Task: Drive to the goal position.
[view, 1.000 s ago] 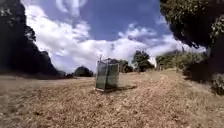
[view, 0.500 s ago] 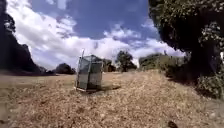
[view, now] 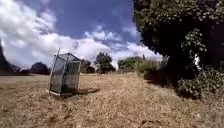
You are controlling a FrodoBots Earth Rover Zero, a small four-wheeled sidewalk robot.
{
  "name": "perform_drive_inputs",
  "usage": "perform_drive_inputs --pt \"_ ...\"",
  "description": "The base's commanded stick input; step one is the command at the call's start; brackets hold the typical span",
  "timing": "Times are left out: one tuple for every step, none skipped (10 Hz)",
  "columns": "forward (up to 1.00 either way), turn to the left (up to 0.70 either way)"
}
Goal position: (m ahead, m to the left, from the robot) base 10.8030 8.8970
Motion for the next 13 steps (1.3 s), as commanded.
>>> perform_drive_inputs --pt "0.7 0.0" --pt "0.7 0.0" --pt "0.7 0.0" --pt "0.7 0.0" --pt "0.7 0.0" --pt "0.7 0.0" --pt "0.7 0.0" --pt "0.7 0.0" --pt "0.7 0.0" --pt "0.7 0.0" --pt "0.7 0.35" --pt "0.7 0.35" --pt "0.7 0.24"
